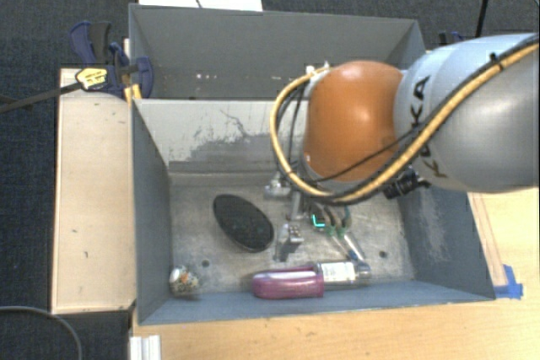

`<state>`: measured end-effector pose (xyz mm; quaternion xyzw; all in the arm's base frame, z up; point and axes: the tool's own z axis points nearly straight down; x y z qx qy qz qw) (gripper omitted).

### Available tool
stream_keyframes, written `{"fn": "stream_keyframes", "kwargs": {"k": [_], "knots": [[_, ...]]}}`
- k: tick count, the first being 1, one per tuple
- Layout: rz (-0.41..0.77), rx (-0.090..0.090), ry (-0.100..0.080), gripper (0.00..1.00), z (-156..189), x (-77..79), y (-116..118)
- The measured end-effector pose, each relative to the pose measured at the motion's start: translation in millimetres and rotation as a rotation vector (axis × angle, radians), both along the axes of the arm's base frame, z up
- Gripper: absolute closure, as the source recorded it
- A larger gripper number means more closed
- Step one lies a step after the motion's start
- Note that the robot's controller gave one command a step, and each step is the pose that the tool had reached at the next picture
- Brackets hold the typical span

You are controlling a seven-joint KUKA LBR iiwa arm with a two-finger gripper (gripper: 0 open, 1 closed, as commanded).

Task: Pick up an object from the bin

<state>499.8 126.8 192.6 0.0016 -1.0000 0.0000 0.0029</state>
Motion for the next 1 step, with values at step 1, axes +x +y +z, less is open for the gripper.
{"fn": "stream_keyframes", "kwargs": {"k": [1], "knots": [[-0.057,0.004,-0.012,0.0,-123.2,33.4,43.9]]}}
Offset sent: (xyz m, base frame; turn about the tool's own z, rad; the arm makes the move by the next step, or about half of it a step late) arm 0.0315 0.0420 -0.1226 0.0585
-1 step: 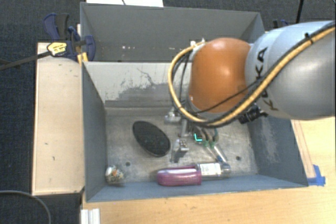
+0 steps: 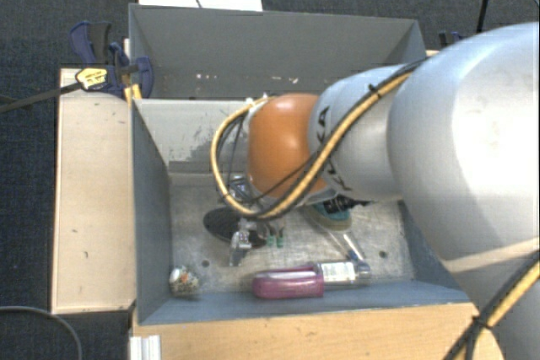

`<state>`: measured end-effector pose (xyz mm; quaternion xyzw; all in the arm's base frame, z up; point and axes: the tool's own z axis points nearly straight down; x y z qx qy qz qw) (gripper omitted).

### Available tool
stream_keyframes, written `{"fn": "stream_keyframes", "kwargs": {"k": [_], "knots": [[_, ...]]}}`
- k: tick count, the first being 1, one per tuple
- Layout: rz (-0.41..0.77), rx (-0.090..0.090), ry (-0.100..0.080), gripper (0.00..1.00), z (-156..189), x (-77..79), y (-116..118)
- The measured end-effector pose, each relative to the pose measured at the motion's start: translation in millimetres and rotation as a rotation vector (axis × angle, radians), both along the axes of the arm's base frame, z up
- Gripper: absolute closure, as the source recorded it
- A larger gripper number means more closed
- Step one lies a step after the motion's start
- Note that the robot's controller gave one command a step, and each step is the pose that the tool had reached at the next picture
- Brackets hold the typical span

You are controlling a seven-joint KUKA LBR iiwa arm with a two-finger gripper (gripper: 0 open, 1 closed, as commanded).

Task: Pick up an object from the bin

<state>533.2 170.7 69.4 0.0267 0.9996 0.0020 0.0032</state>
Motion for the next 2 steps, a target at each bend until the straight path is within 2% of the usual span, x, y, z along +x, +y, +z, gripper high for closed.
{"fn": "stream_keyframes", "kwargs": {"k": [1,2], "knots": [[-0.004,0.001,-0.003,1.0,4,0.9,-1],[-0.049,0.0,-0.002,1.0,152,4.5,9]]}}
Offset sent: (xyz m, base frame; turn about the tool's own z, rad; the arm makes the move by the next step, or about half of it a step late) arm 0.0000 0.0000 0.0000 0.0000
